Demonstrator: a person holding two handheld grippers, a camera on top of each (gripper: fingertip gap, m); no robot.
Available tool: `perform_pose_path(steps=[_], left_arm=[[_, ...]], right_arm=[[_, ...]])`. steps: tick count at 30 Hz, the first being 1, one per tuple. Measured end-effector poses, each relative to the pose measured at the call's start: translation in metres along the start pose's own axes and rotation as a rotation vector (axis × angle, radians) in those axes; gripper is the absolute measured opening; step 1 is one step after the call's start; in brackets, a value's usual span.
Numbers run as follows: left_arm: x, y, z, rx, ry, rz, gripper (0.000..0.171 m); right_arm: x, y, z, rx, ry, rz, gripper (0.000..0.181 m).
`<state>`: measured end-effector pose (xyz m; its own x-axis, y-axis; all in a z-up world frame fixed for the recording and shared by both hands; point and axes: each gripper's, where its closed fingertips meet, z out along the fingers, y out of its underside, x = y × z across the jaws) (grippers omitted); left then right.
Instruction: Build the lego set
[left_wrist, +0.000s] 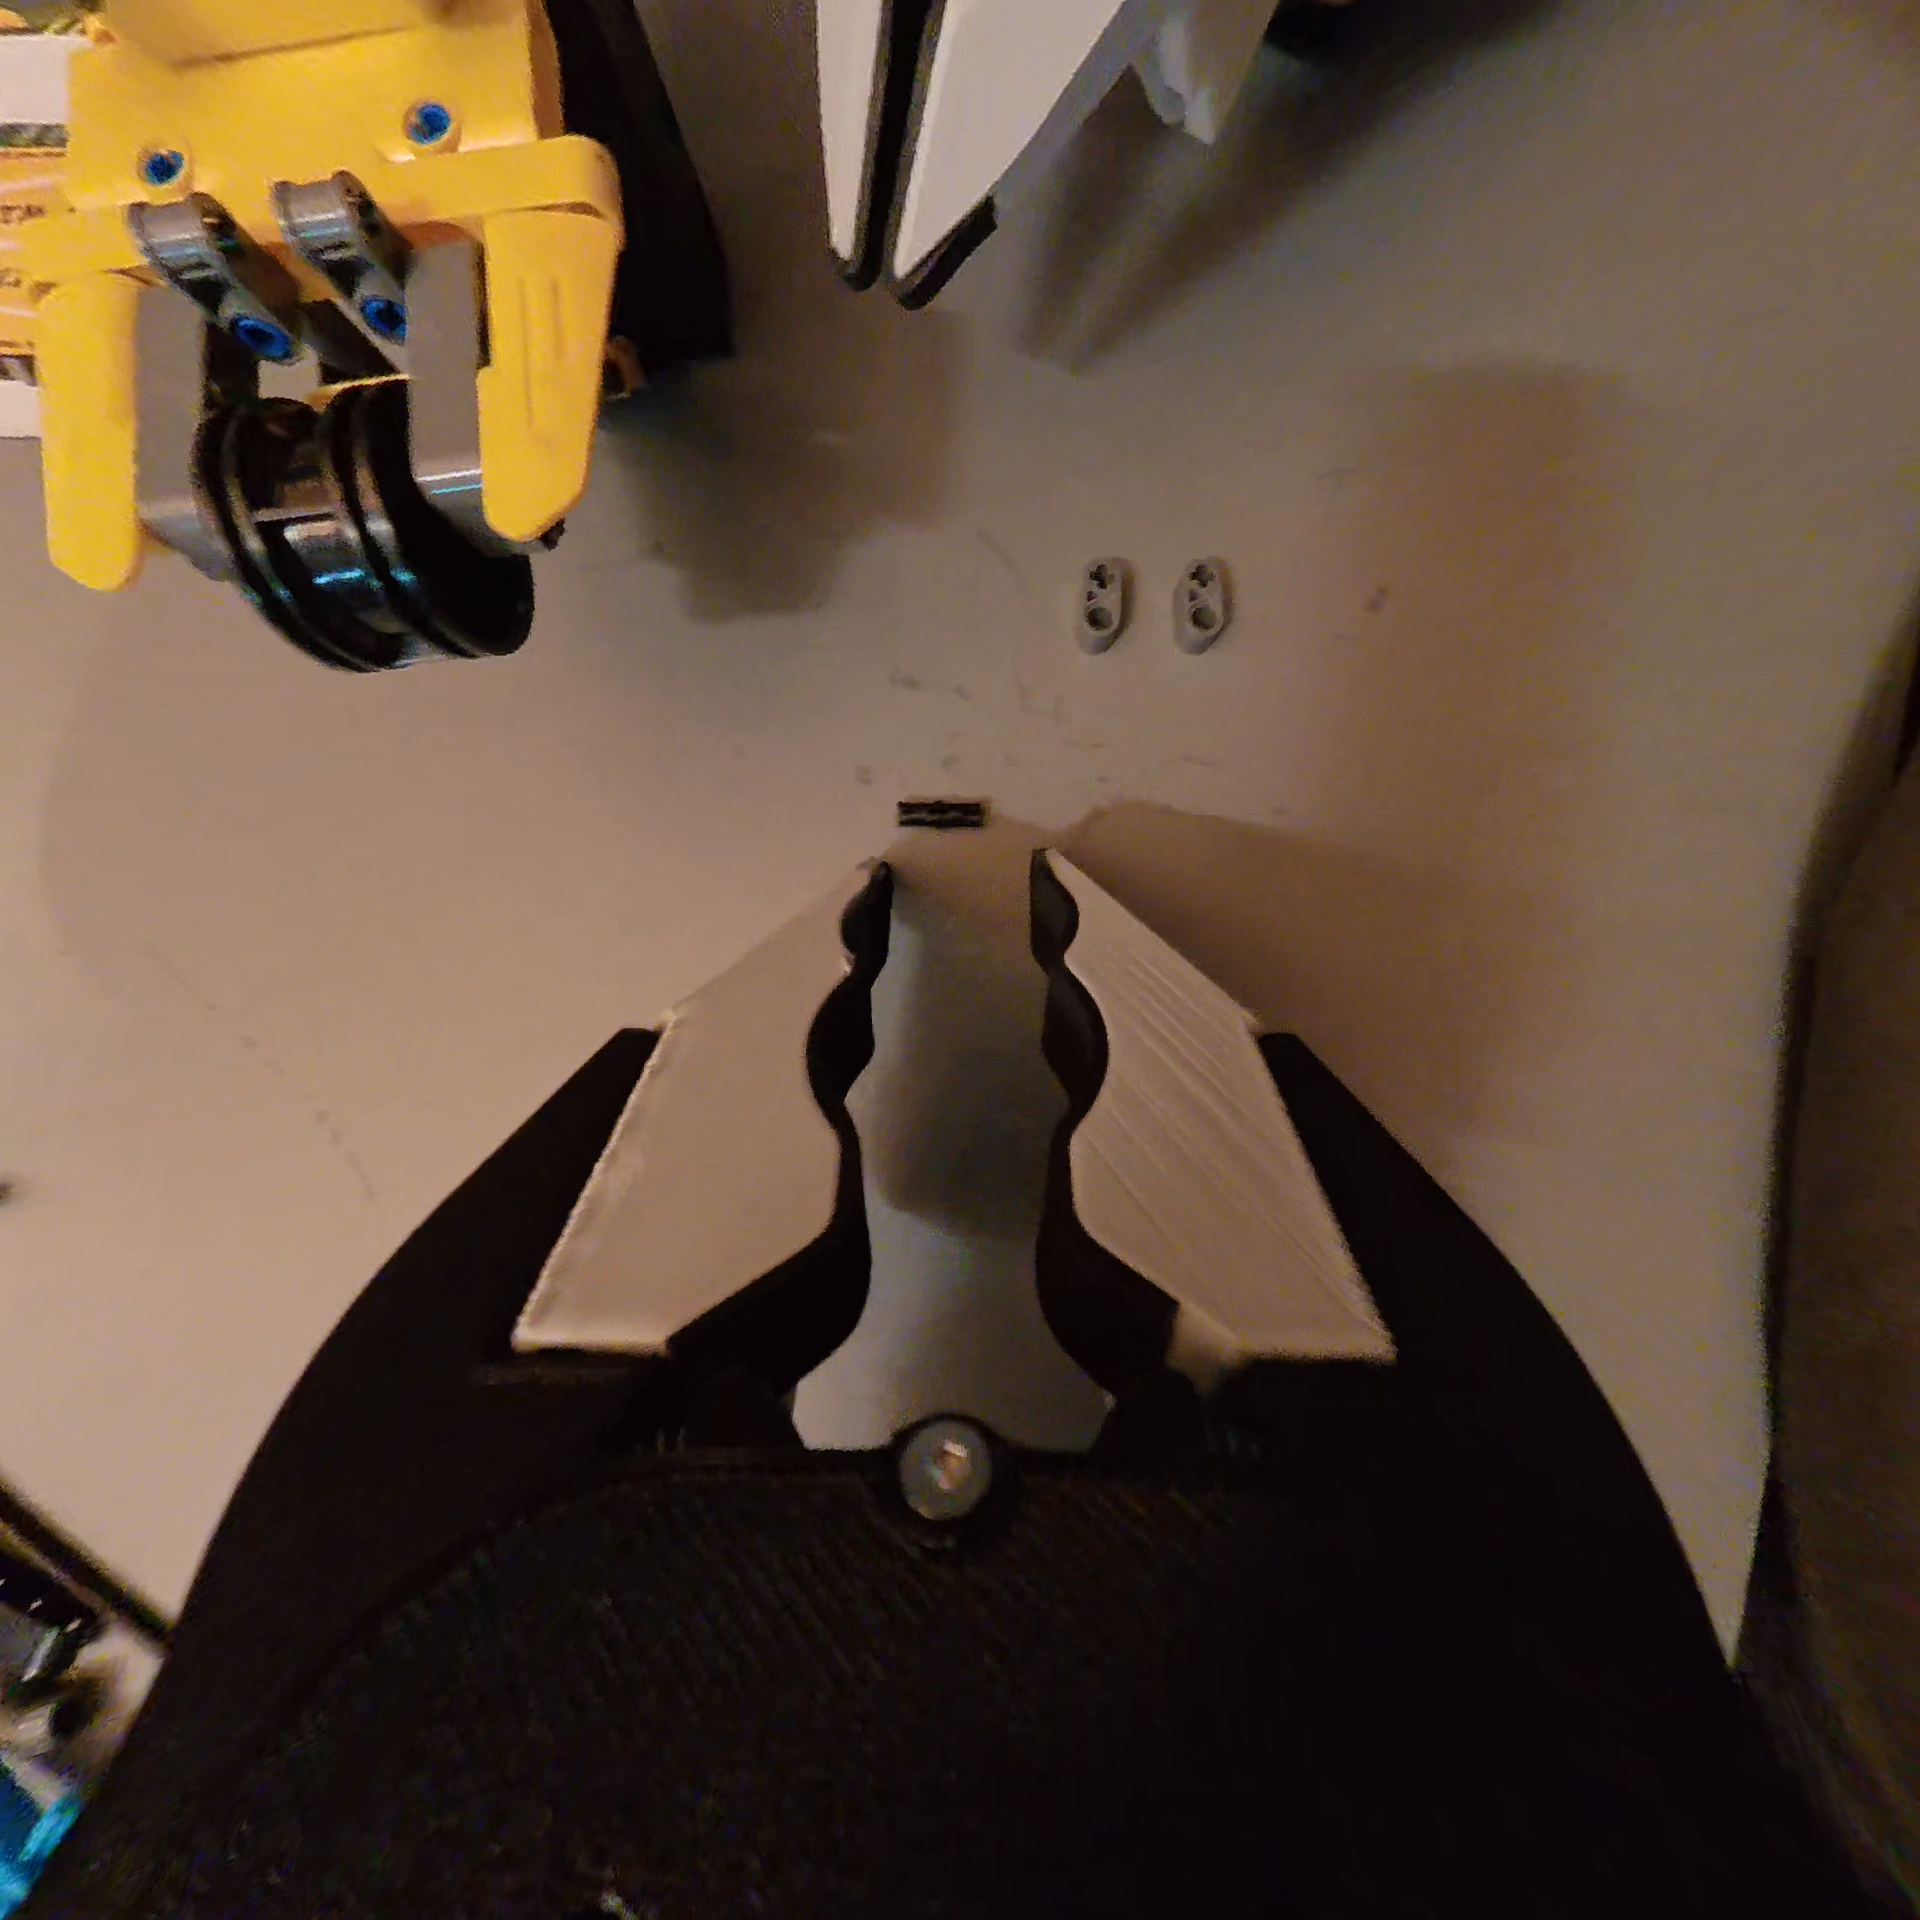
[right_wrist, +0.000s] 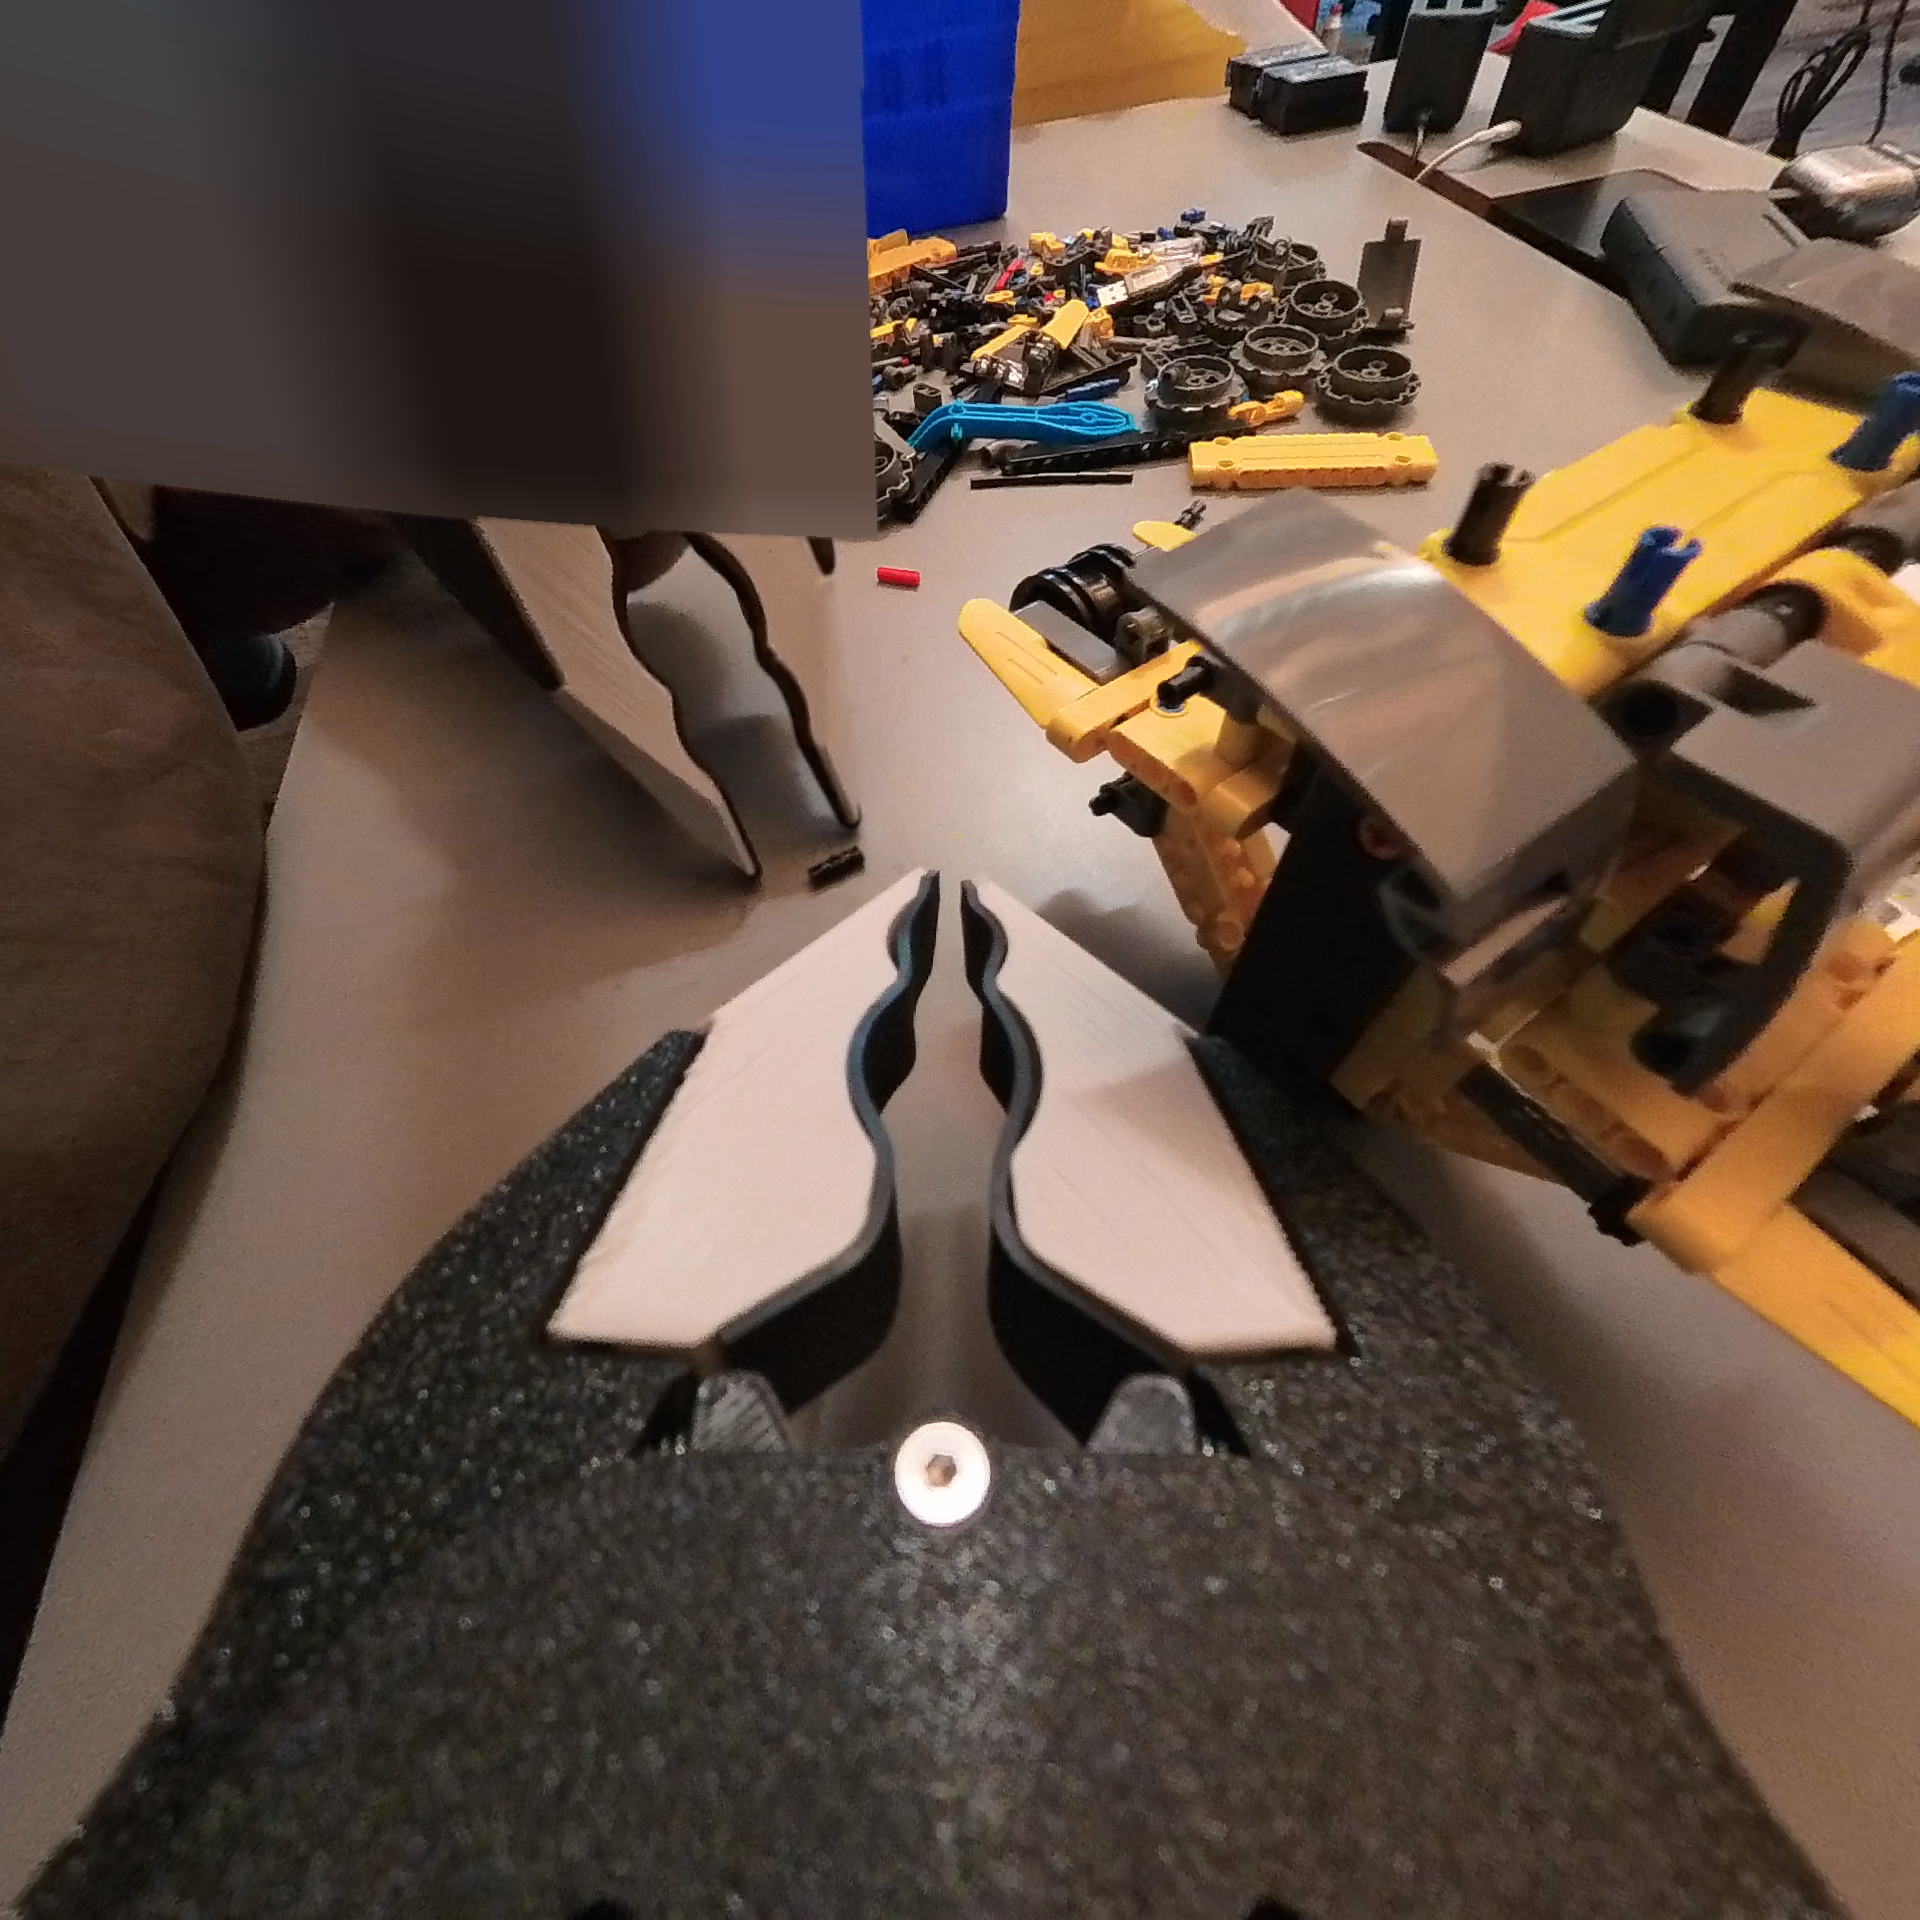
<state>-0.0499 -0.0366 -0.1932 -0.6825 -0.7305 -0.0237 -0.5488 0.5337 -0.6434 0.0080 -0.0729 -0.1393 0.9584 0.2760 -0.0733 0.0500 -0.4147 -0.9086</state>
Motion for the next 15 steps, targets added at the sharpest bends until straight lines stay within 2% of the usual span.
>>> perform_pose_path(steps=[3, 9, 11, 15], left_arm=[[-0.022, -0.001, -0.014, 0.027, -0.073, -0.016, 0.024], [-0.120, 0.008, -0.070, 0.141, -0.283, -0.251, 0.029], [-0.148, 0.021, -0.076, 0.130, -0.304, -0.326, 0.032], [-0.173, 0.040, -0.062, 0.047, -0.274, -0.313, 0.031]], right_arm=[[0.000, 0.000, 0.000, -0.001, 0.001, 0.000, 0.004], [0.001, 0.000, 0.000, 0.002, -0.008, 0.013, 0.005], [0.000, -0.001, 0.000, 0.005, -0.008, 0.006, 0.005], [-0.002, -0.001, -0.001, 0.006, -0.010, -0.007, 0.005]])
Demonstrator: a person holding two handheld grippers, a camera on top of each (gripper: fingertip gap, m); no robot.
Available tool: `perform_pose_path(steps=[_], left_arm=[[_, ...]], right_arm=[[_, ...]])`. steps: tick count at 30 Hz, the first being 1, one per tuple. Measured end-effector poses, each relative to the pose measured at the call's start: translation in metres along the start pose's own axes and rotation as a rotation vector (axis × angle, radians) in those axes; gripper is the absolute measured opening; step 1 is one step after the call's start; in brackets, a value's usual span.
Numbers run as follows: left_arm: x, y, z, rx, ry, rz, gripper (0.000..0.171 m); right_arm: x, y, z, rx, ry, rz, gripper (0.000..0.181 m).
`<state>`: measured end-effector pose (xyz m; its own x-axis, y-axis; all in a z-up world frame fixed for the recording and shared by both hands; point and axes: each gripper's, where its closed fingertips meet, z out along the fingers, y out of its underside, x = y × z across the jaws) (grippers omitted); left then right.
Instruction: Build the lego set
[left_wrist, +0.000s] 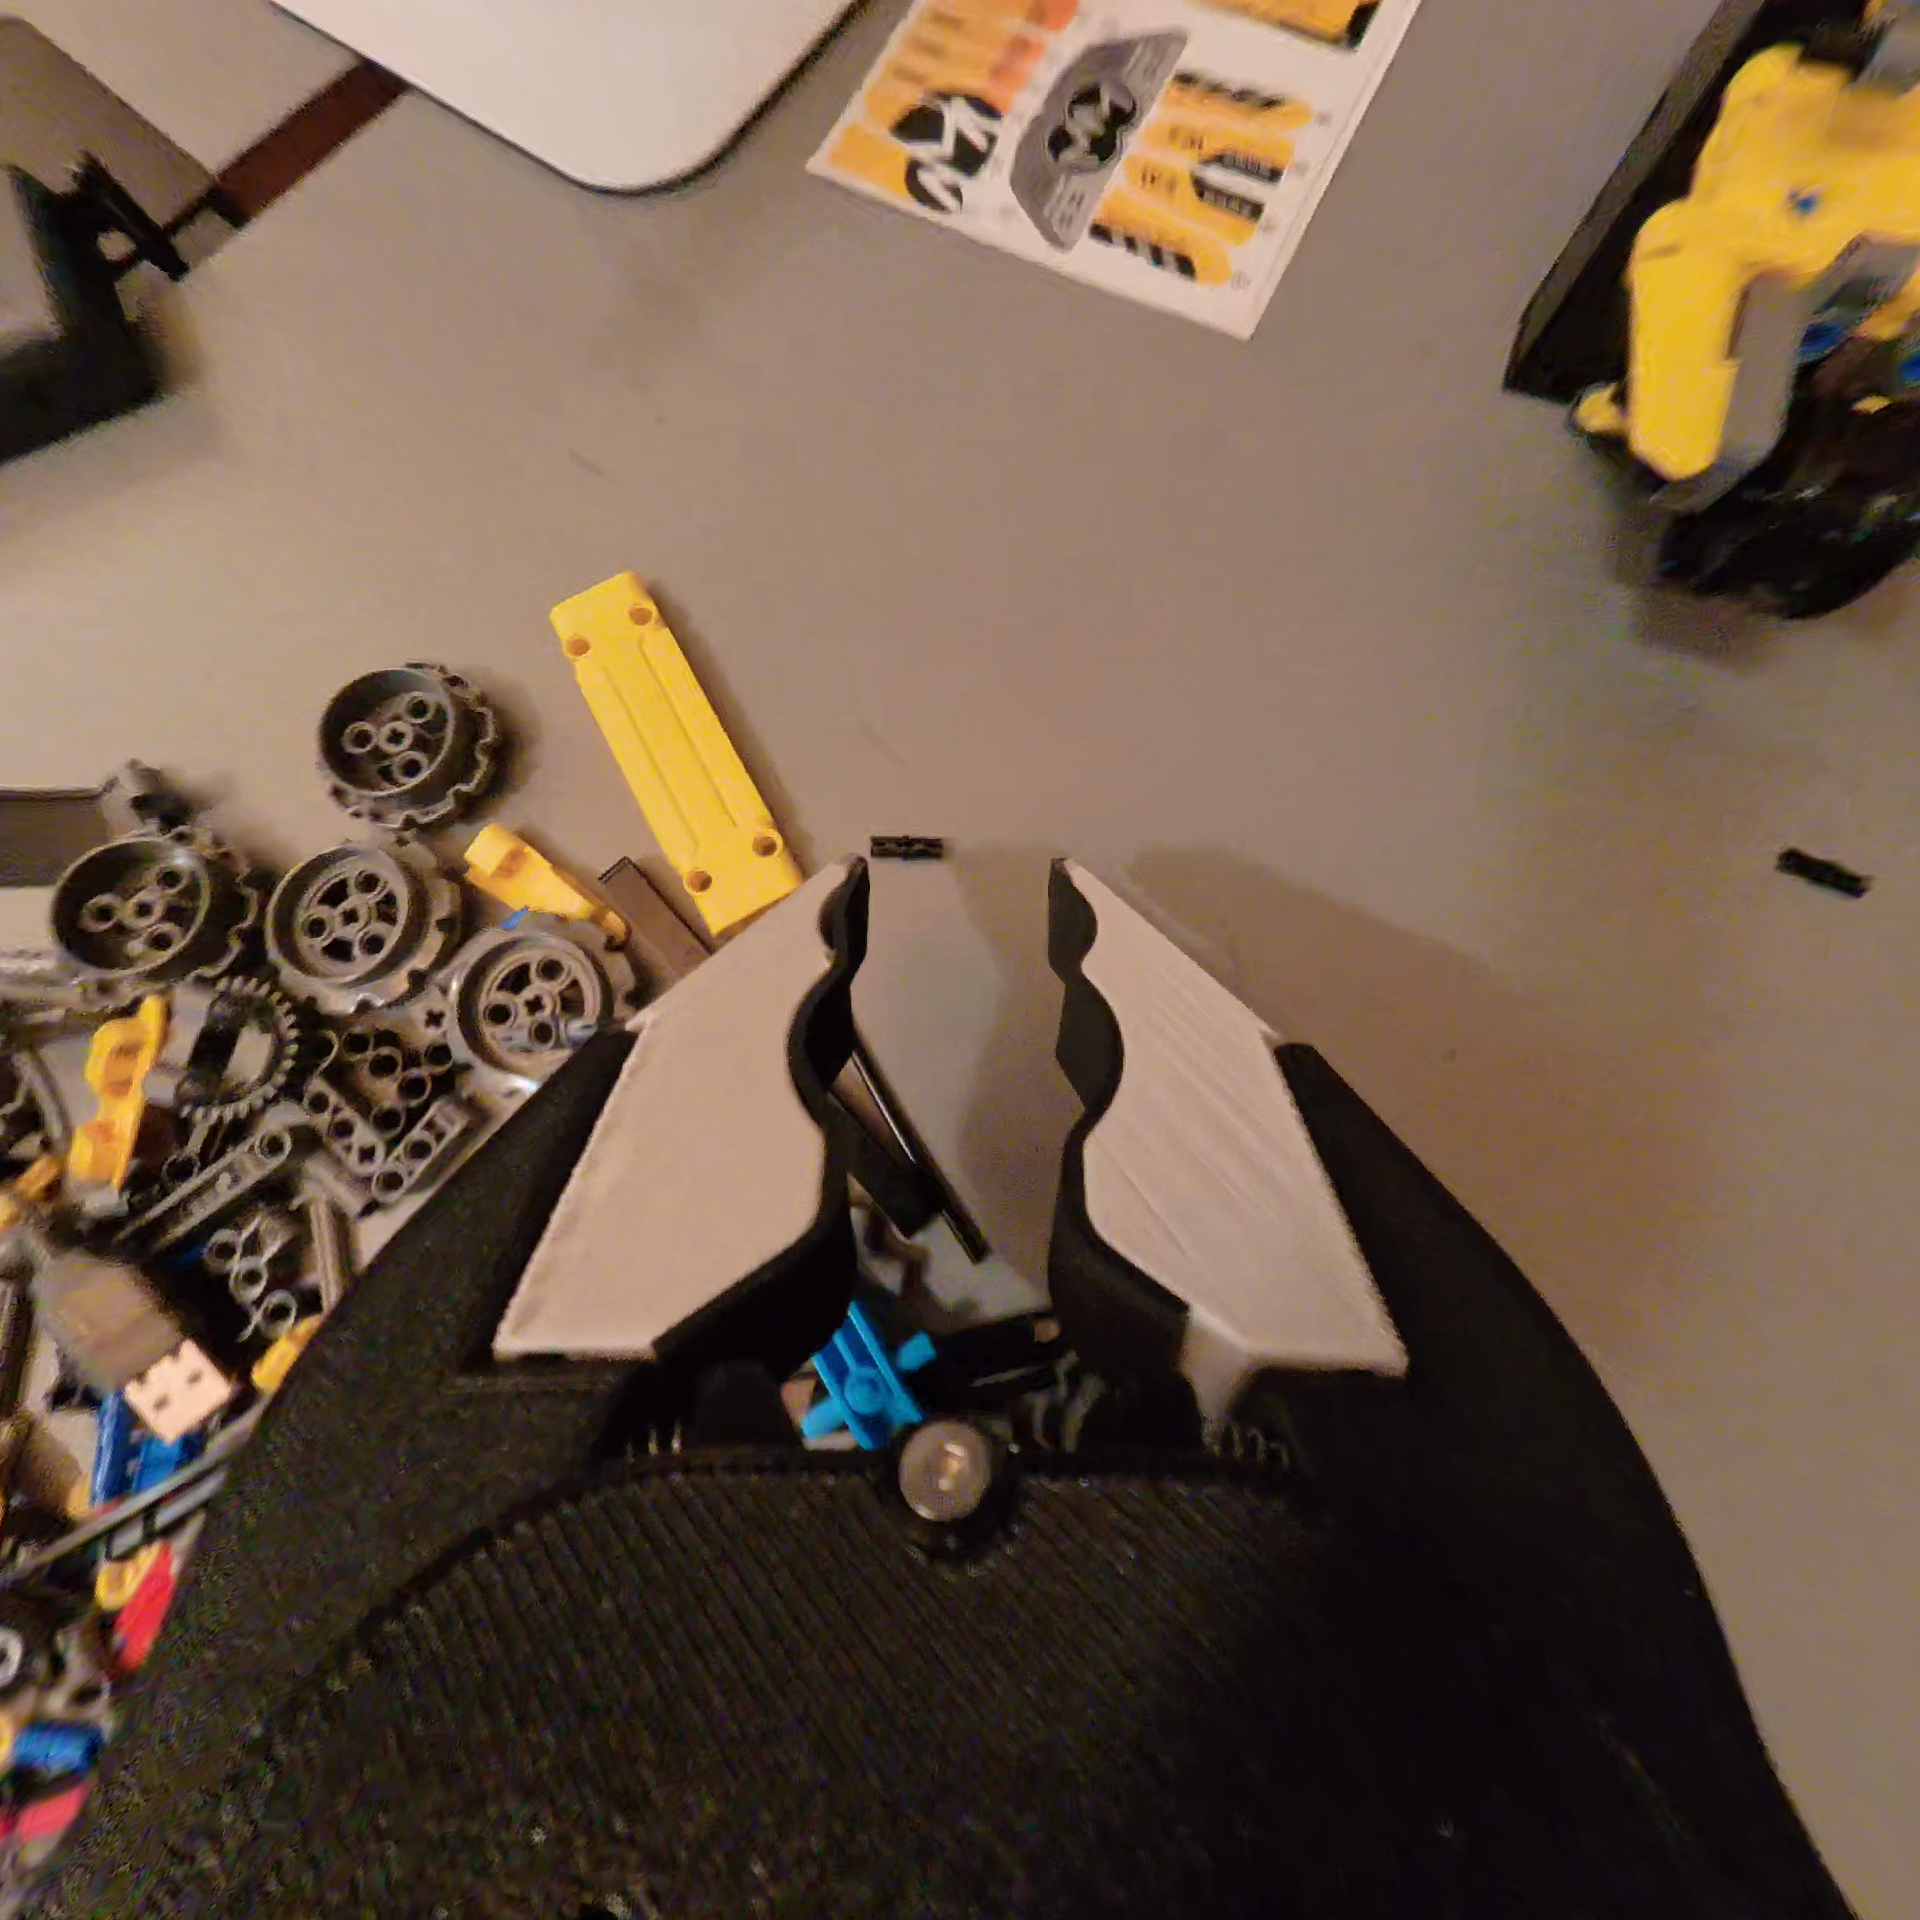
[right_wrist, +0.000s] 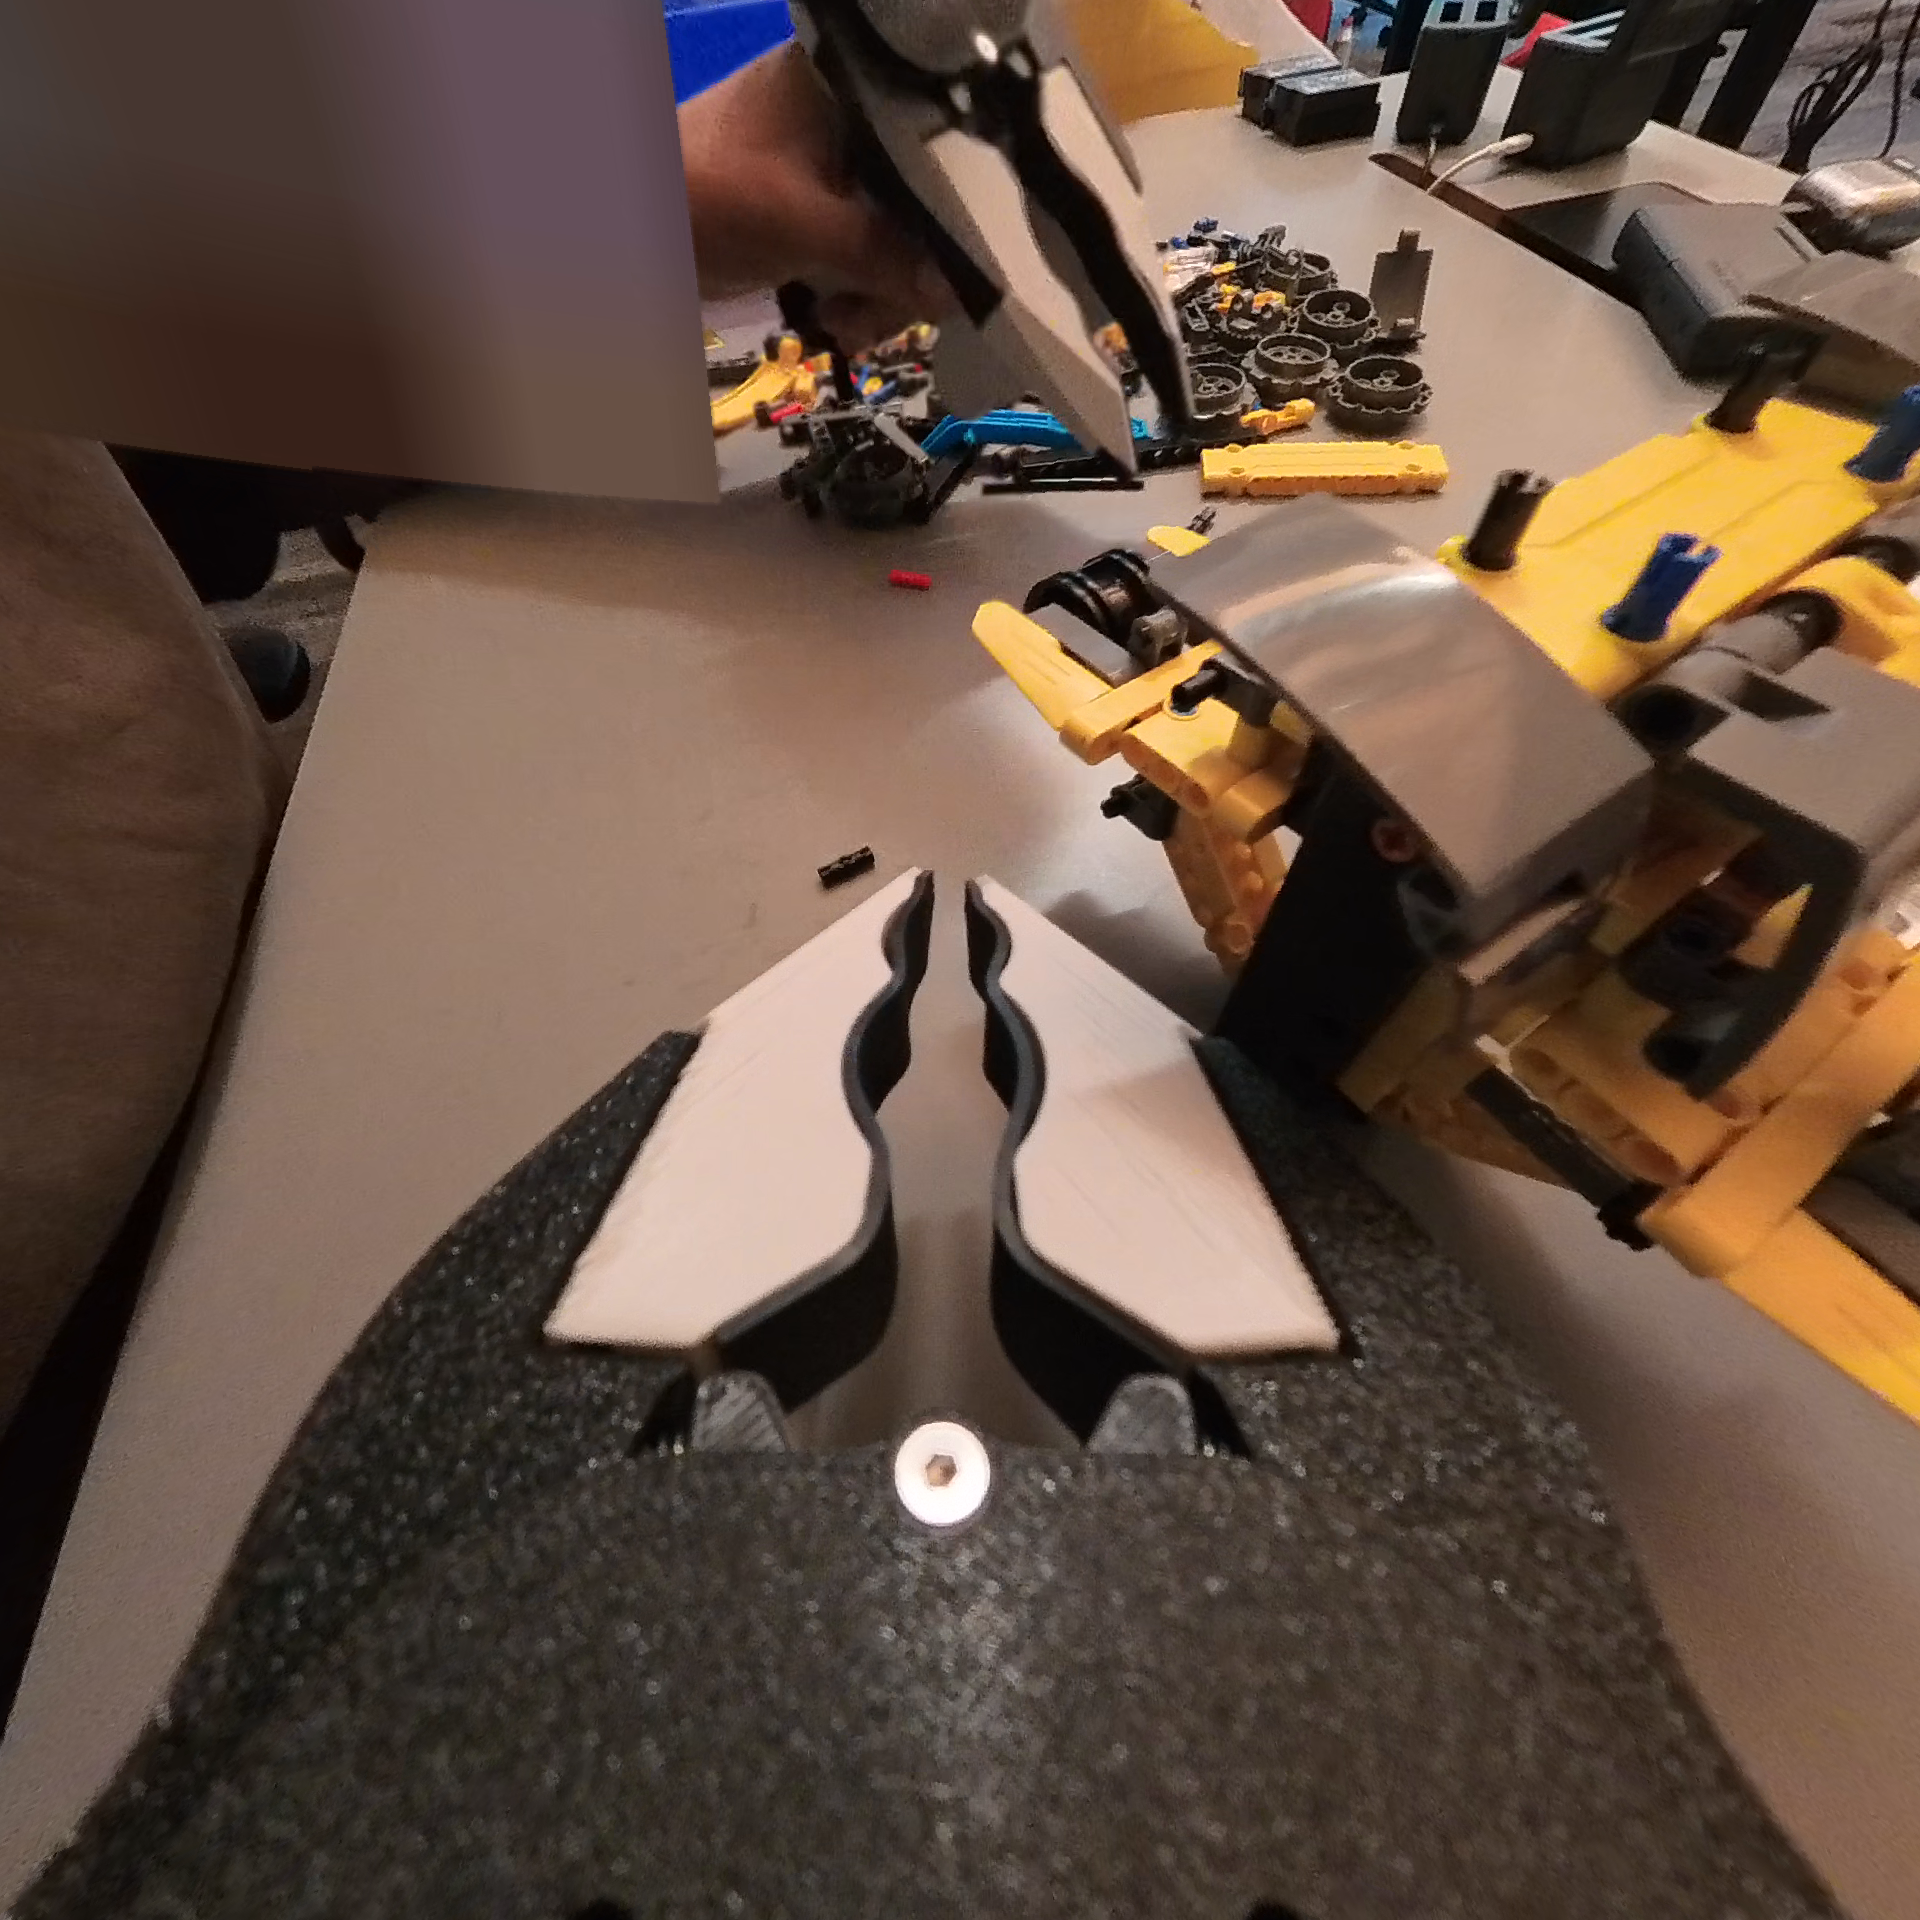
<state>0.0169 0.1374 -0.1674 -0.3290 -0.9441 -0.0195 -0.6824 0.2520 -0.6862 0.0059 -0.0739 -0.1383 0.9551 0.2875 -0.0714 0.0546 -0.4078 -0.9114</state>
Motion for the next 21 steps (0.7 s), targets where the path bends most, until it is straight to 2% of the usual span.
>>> perform_pose_path(steps=[3, 6, 9, 10, 14, 17, 21], left_arm=[[-0.002, 0.005, 0.017, -0.044, 0.053, -0.005, 0.029], [-0.007, 0.008, 0.027, -0.067, 0.027, 0.013, 0.024], [-0.007, 0.008, 0.028, -0.072, 0.020, 0.025, 0.020], [-0.004, 0.009, 0.028, -0.072, 0.038, 0.020, 0.011], [0.005, 0.007, 0.024, -0.061, 0.039, 0.054, 0.010], [0.041, -0.009, 0.014, 0.011, 0.127, 0.086, 0.010], [0.131, -0.016, -0.006, 0.076, 0.363, 0.283, 0.010]], right_arm=[[-0.001, -0.001, -0.001, 0.009, -0.010, 0.006, 0.005], [-0.001, -0.005, -0.006, 0.045, -0.035, 0.041, 0.006], [0.000, -0.009, -0.010, 0.081, -0.058, 0.080, 0.006], [0.001, -0.009, -0.011, 0.087, -0.061, 0.088, 0.007], [0.000, -0.008, -0.010, 0.078, -0.057, 0.078, 0.007], [-0.002, -0.006, -0.008, 0.058, -0.050, 0.058, 0.007], [-0.003, -0.005, -0.007, 0.048, -0.048, 0.049, 0.007]])
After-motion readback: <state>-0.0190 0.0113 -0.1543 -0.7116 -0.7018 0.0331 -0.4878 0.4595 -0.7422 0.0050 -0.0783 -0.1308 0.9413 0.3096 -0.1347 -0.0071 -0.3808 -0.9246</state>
